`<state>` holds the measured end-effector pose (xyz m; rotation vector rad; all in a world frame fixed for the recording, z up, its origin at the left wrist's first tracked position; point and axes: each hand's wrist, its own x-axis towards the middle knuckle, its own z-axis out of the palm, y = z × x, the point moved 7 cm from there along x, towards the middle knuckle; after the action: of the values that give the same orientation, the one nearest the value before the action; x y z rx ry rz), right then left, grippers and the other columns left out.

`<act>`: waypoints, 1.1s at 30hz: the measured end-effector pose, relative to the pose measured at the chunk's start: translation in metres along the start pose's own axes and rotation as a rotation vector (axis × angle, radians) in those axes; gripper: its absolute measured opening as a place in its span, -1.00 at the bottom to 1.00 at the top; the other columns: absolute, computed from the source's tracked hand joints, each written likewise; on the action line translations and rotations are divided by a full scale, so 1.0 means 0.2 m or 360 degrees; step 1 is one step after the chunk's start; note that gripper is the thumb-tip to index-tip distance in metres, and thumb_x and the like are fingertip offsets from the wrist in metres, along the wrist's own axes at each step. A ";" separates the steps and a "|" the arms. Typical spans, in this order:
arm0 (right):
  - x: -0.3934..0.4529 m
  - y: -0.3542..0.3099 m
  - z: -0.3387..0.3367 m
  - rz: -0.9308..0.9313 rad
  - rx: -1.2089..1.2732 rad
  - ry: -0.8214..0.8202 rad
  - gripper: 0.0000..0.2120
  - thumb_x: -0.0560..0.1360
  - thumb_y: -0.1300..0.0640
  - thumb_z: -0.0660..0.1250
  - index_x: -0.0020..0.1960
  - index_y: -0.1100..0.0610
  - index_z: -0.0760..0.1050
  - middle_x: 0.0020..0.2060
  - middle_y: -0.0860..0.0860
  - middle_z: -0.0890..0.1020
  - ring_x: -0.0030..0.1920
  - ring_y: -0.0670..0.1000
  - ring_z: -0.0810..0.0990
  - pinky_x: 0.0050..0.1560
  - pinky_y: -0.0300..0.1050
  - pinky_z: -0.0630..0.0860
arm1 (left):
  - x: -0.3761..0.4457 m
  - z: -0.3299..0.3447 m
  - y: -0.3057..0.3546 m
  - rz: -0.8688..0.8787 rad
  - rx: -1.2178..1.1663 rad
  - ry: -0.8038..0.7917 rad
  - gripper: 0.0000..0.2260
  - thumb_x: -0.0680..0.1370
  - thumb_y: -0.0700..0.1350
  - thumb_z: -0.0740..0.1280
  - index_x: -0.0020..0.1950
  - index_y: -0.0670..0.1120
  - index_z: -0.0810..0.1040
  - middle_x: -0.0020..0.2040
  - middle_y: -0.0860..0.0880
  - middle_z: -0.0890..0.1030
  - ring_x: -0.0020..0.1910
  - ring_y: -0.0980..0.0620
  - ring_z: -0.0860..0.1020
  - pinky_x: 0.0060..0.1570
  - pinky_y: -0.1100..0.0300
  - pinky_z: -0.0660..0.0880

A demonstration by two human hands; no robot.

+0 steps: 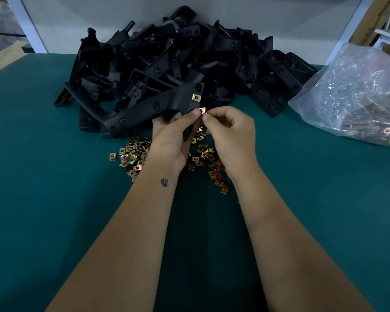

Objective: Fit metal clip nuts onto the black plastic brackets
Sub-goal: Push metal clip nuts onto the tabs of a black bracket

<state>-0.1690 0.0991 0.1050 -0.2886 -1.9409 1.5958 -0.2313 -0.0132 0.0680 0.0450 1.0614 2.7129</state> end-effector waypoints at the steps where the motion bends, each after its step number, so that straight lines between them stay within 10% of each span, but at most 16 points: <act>1: 0.00 0.00 0.00 -0.0013 -0.0030 0.0000 -0.94 0.48 0.24 0.41 -0.16 0.13 0.63 -0.34 -0.11 0.60 -0.30 -0.24 0.53 -0.25 -0.41 0.43 | 0.00 0.00 0.00 0.0011 0.0010 0.0007 -0.54 0.47 -0.45 0.39 0.31 -0.17 0.42 -0.03 -0.11 0.63 -0.12 0.07 0.69 -0.14 0.24 0.60; 19: 0.00 0.02 0.00 0.0043 0.0207 0.0147 -0.88 0.54 0.23 0.36 -0.14 0.07 0.61 -0.27 -0.11 0.63 -0.24 -0.17 0.57 -0.13 -0.28 0.54 | -0.02 0.02 -0.04 -0.0078 -0.0247 0.0054 -0.67 0.47 -0.40 0.43 0.17 -0.20 0.46 -0.23 -0.07 0.71 -0.17 0.05 0.71 -0.19 0.25 0.60; 25: -0.01 -0.01 0.02 -0.0107 0.0055 0.0041 -0.89 0.54 0.26 0.33 -0.10 0.09 0.58 -0.21 -0.07 0.62 -0.17 -0.10 0.57 -0.05 -0.19 0.53 | -0.03 0.00 -0.04 -0.0129 -0.0279 0.0150 -0.70 0.45 -0.34 0.49 0.09 -0.19 0.46 -0.02 -0.18 0.66 0.04 -0.11 0.68 -0.18 0.14 0.63; 33: -0.02 -0.01 0.05 -0.0106 0.0021 -0.0022 -0.85 0.61 0.27 0.20 -0.07 0.06 0.44 -0.19 -0.09 0.54 -0.21 -0.14 0.51 -0.12 -0.28 0.49 | -0.05 0.03 -0.06 -0.0258 -0.0258 0.0052 -0.55 0.49 -0.37 0.42 0.37 -0.35 0.46 -0.03 -0.18 0.68 -0.11 -0.01 0.71 -0.19 0.23 0.62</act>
<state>-0.1719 0.0878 0.1049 -0.2066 -1.9294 1.5709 -0.2177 -0.0033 0.0659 -0.1085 0.8122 2.6493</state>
